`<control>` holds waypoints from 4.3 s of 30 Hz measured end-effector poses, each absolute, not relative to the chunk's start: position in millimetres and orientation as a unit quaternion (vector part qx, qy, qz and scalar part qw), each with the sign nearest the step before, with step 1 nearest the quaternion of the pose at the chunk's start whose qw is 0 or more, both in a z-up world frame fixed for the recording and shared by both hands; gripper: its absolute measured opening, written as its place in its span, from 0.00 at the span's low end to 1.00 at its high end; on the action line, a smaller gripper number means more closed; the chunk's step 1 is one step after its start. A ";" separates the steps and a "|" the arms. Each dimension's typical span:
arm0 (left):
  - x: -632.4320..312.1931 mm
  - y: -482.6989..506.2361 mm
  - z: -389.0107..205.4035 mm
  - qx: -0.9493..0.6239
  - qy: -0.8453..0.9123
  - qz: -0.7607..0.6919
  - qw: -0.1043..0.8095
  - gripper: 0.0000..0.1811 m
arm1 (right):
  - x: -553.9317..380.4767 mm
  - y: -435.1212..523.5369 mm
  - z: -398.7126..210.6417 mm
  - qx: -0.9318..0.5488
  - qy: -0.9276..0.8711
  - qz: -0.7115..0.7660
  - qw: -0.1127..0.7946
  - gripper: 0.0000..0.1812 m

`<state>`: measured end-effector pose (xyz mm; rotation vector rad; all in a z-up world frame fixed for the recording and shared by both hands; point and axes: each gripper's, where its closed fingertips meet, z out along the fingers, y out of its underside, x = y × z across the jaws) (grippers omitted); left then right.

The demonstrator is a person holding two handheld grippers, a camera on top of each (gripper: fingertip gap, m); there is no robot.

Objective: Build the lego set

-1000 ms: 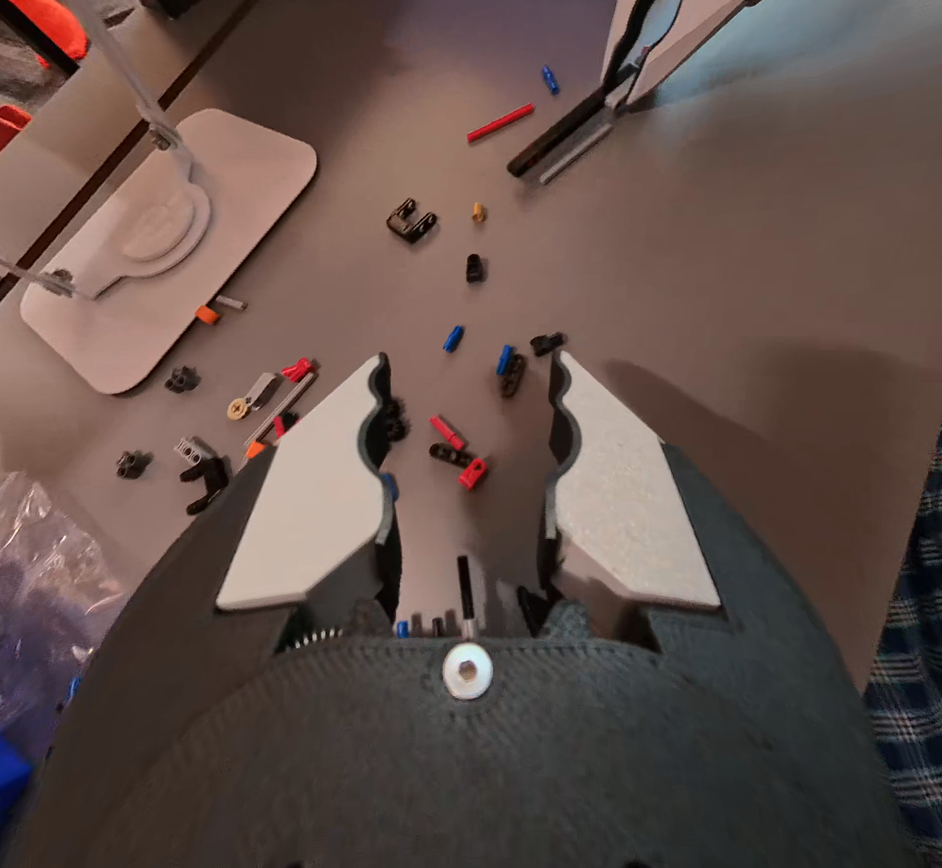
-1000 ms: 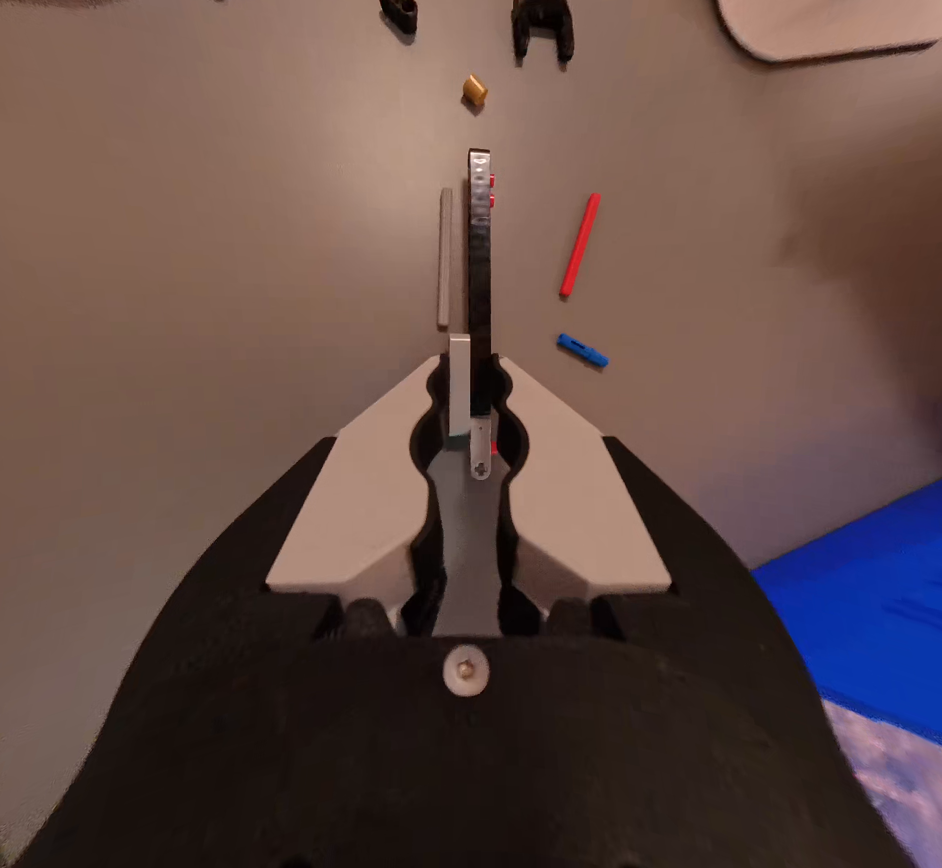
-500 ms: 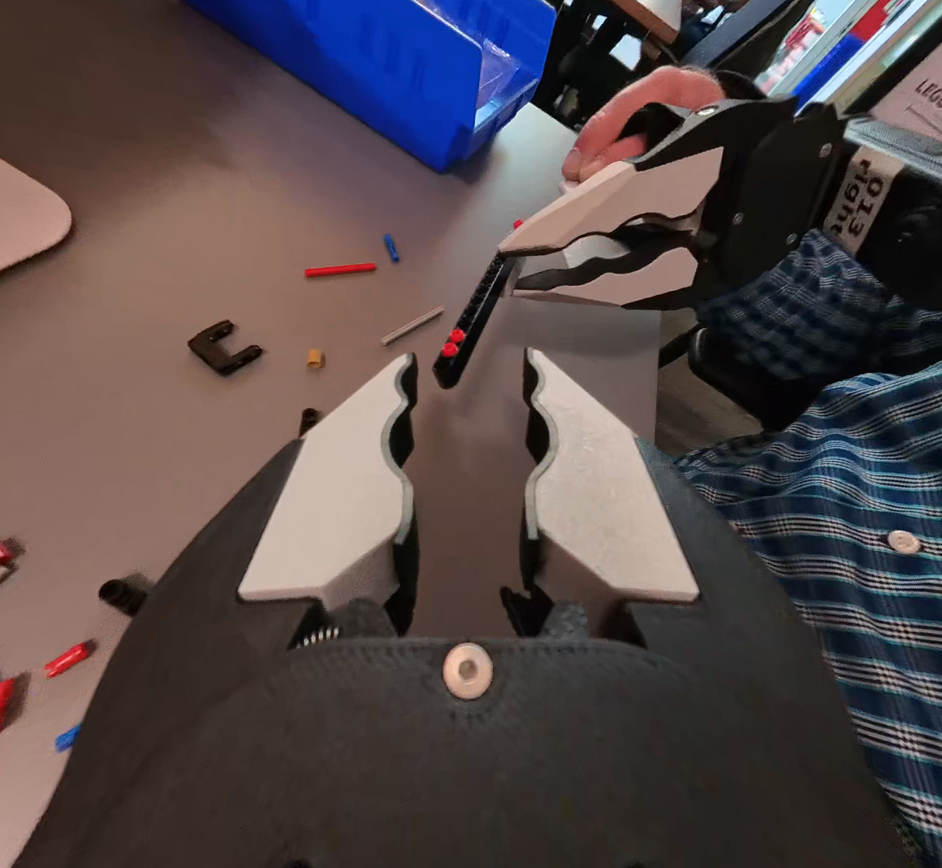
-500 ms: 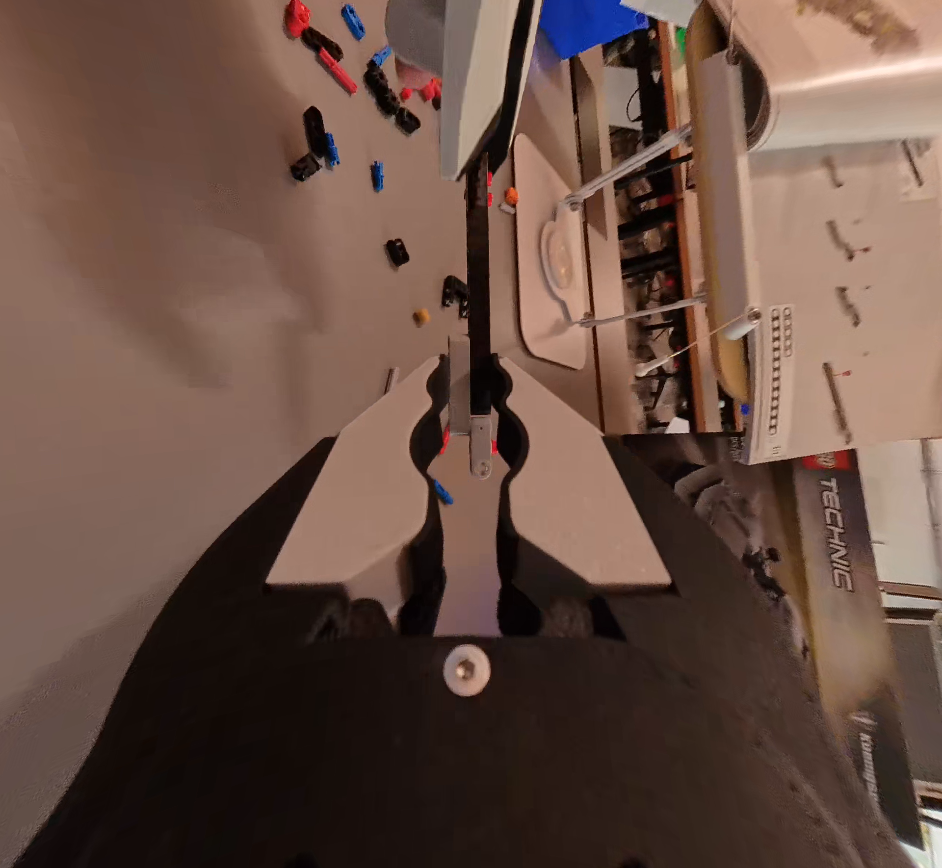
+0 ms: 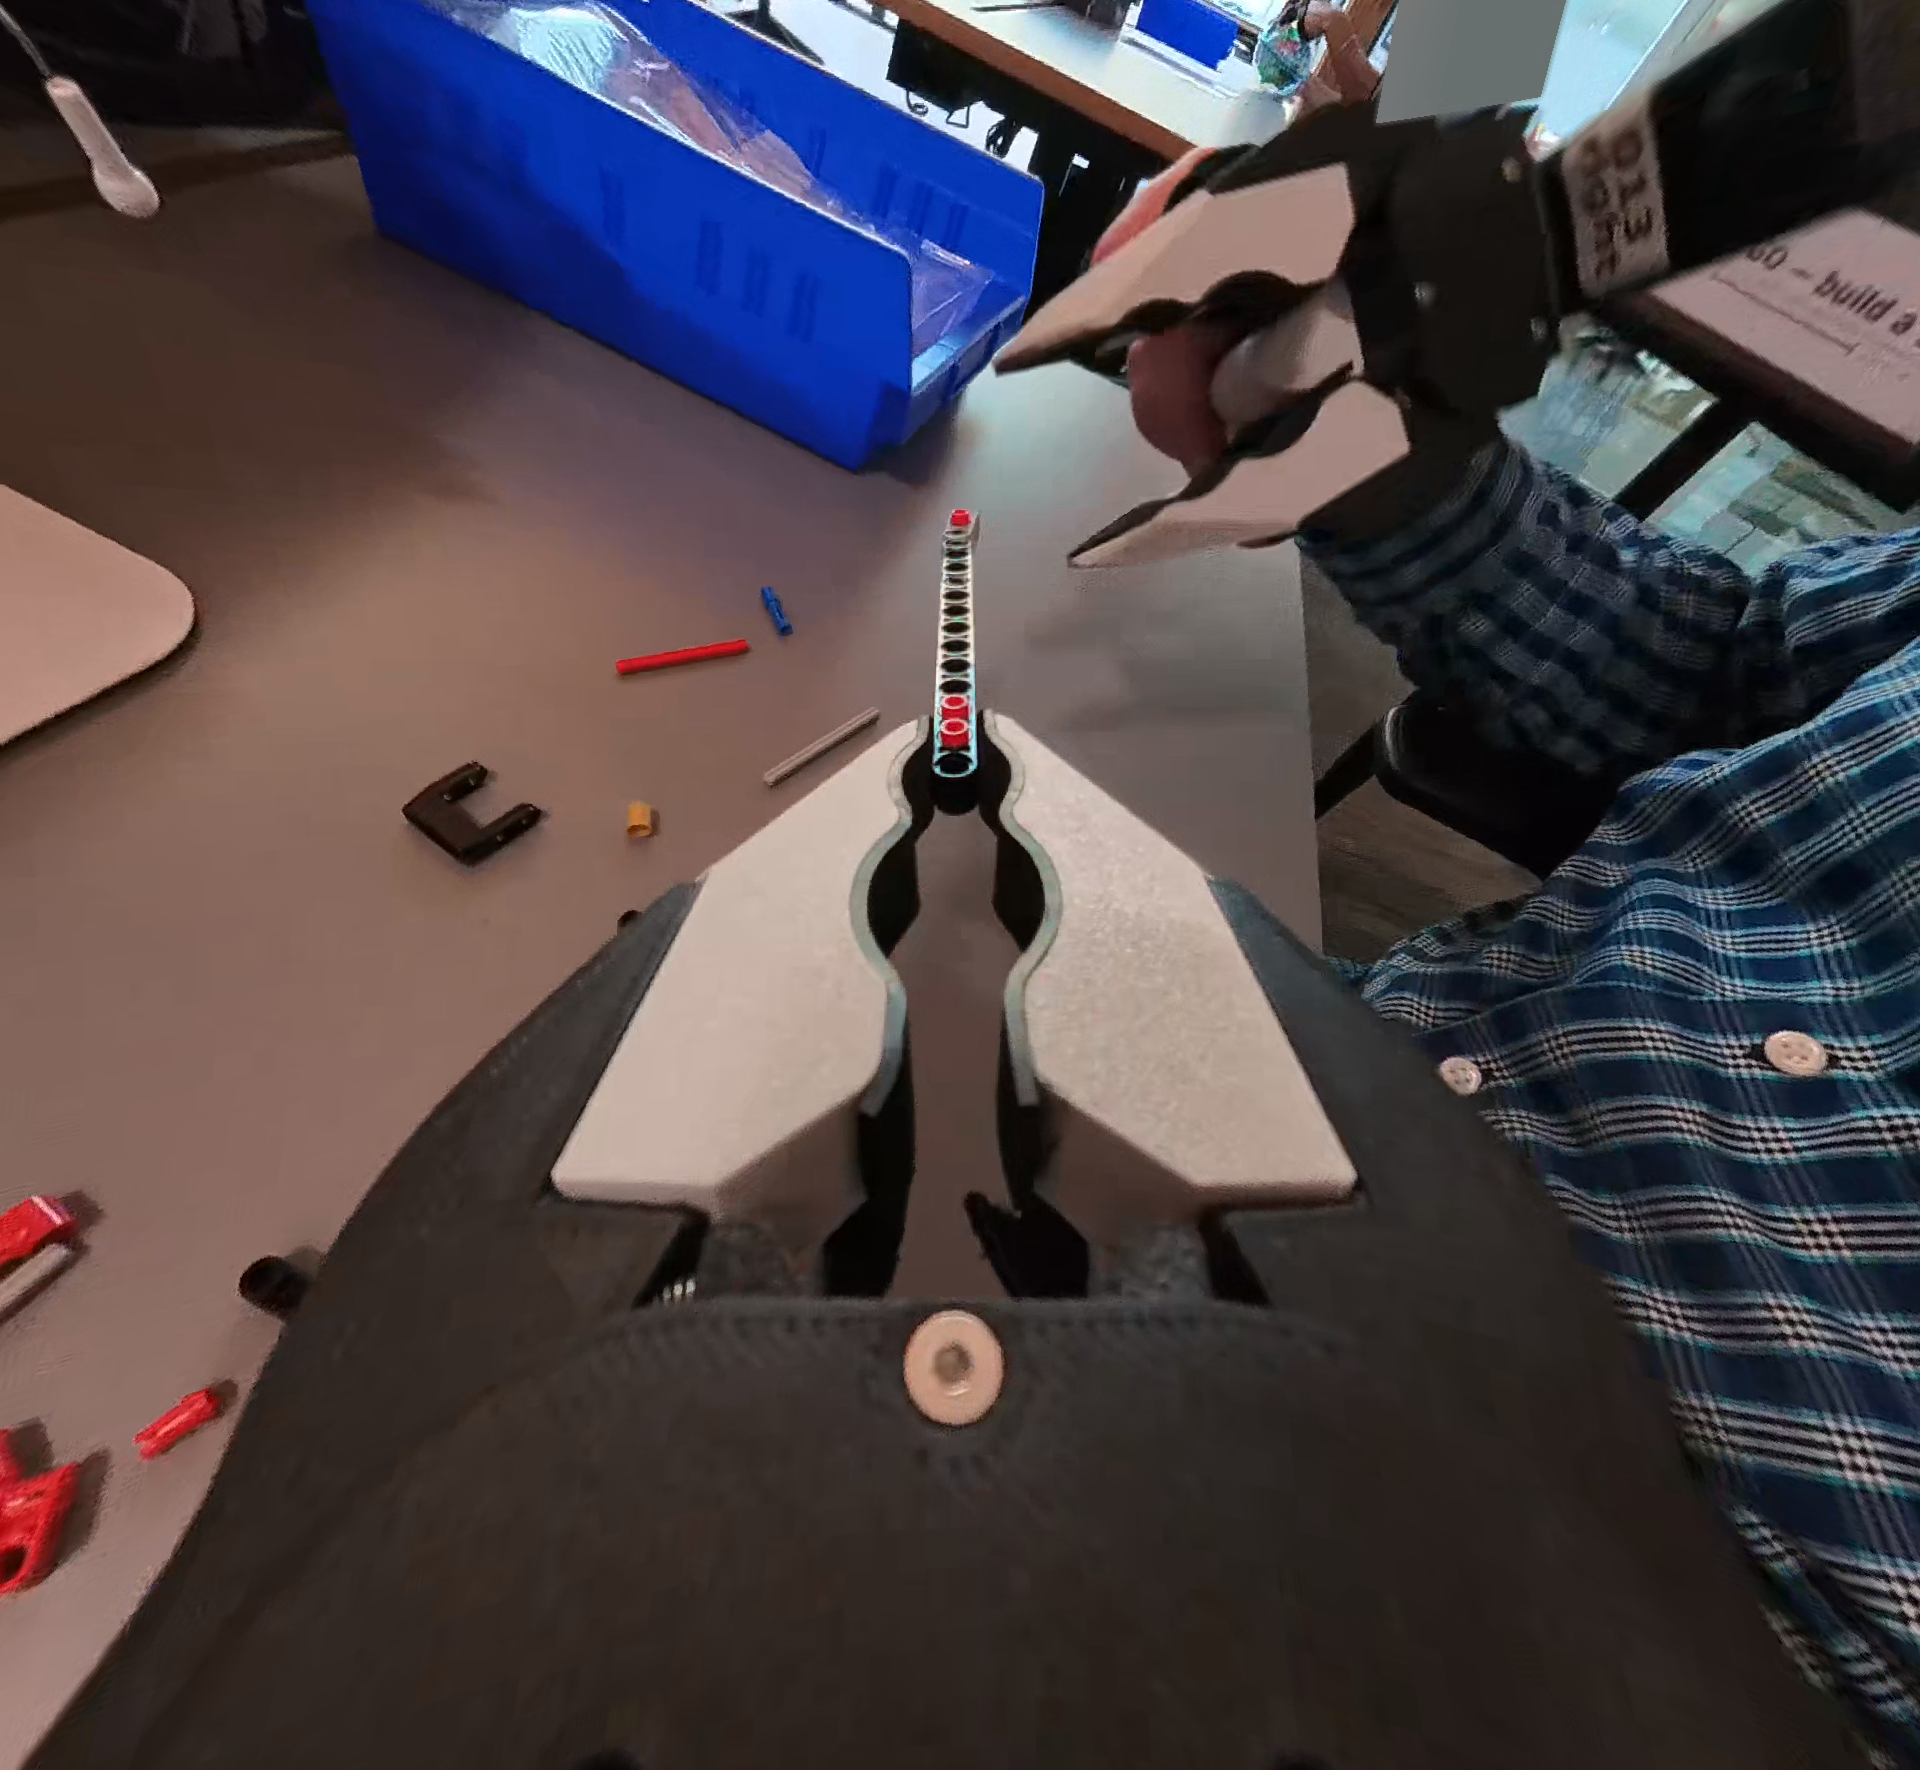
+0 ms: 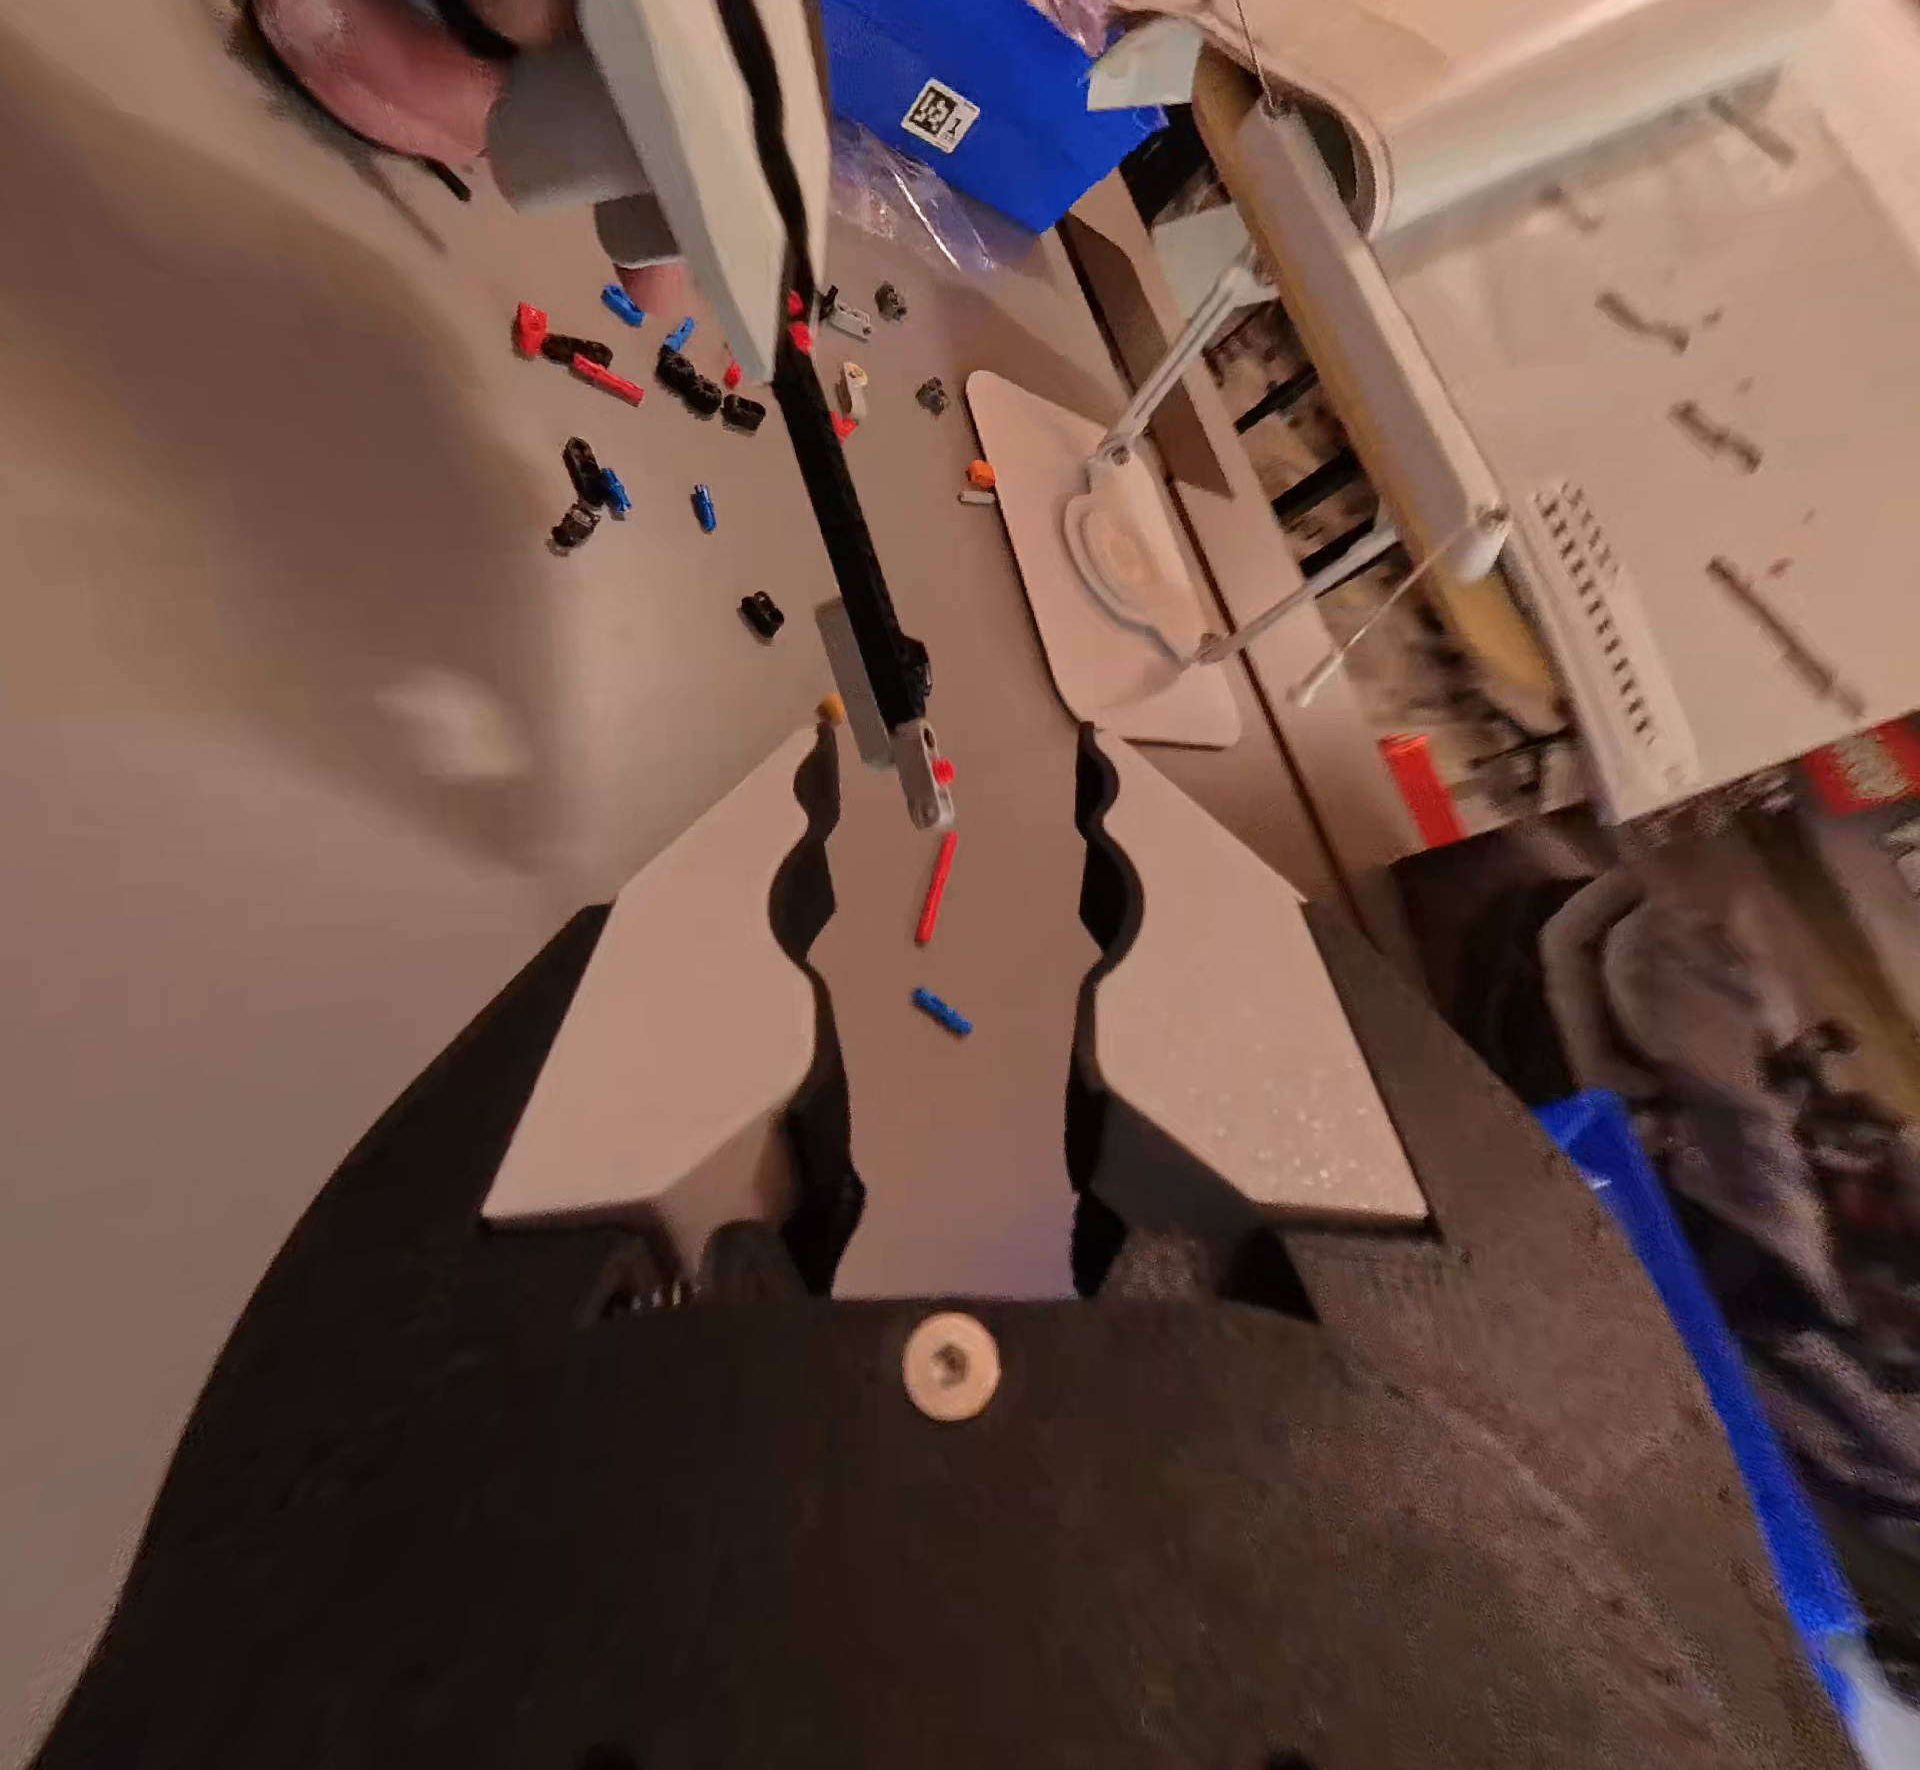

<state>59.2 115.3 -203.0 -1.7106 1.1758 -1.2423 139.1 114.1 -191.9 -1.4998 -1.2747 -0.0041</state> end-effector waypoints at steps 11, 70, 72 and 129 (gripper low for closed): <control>61.3 96.3 -197.8 -0.612 0.528 -0.447 0.382 0.02 | 136.6 99.0 -228.6 -0.681 -0.561 0.156 0.445 0.19; 15.3 93.5 -201.9 -0.620 0.581 -0.352 0.392 0.27 | 111.3 59.0 -311.2 -0.695 -0.647 0.297 0.100 0.04; 12.6 98.1 -200.9 -0.624 0.580 -0.341 0.397 0.27 | 107.6 66.4 -309.6 -0.697 -0.646 0.292 0.112 0.12; 12.6 407.4 -90.4 -0.659 0.477 -0.066 0.578 0.15 | 173.7 492.3 -33.0 -0.672 -0.504 -0.033 0.541 0.22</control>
